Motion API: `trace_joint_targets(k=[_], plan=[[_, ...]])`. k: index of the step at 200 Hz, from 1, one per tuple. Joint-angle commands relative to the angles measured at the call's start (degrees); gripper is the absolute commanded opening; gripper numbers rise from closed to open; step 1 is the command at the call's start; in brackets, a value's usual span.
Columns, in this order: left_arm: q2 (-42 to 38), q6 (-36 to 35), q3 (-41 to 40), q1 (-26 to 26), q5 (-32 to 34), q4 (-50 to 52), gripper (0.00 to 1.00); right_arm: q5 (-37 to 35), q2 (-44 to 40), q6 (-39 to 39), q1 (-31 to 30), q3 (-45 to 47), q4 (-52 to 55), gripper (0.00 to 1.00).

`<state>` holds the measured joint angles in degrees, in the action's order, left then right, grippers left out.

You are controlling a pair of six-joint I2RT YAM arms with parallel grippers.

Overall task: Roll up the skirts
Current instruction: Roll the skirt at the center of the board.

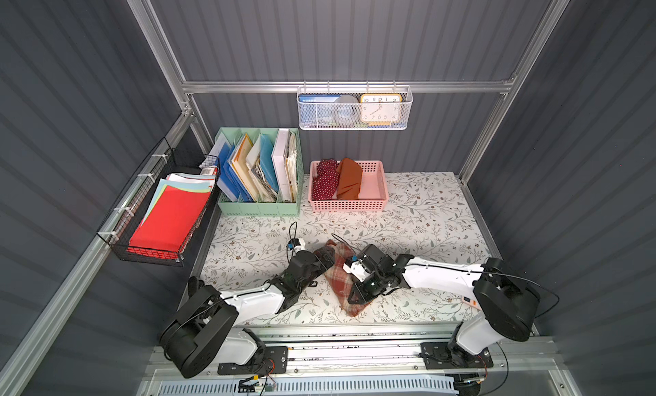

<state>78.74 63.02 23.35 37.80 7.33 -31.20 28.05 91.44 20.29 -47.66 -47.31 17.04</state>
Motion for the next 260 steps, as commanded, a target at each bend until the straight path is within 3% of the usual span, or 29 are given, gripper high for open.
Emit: trace_joint_targets(k=[1, 31, 78, 139, 162, 198, 218, 260], plan=[[1.25, -1.19, -0.21, 1.43, 0.05, -2.71, 0.97, -1.66, 4.60, 3.77, 1.26, 4.72, 0.90, 0.22], [3.52, -1.65, -0.85, 2.19, 0.72, -3.03, 0.97, -2.85, 5.36, 5.77, 3.51, 6.60, 0.94, 0.31], [6.60, -1.40, -1.42, 2.28, 0.86, -1.21, 0.97, -9.79, 8.29, 5.46, 3.67, 4.86, 6.72, 0.33], [-1.79, -1.94, -2.77, 2.28, 6.38, 8.89, 1.00, -10.94, 9.13, 5.57, 3.71, 5.14, 6.46, 0.34], [0.43, -3.74, -3.02, 2.28, 3.75, 3.87, 1.00, -10.79, 8.43, 5.34, 3.71, 5.46, 6.27, 0.34], [12.38, -5.16, -2.94, 2.27, -2.43, -7.63, 0.99, -10.76, 8.14, 5.37, 3.71, 5.47, 6.28, 0.34], [18.83, -6.52, -3.28, 2.27, -3.99, -13.36, 0.92, -11.00, 8.10, 5.53, 4.04, 5.41, 6.34, 0.33], [28.42, -9.51, -2.42, 2.23, -8.08, -31.13, 0.63, -11.82, 8.97, 5.96, 4.44, 5.16, 6.67, 0.33]])
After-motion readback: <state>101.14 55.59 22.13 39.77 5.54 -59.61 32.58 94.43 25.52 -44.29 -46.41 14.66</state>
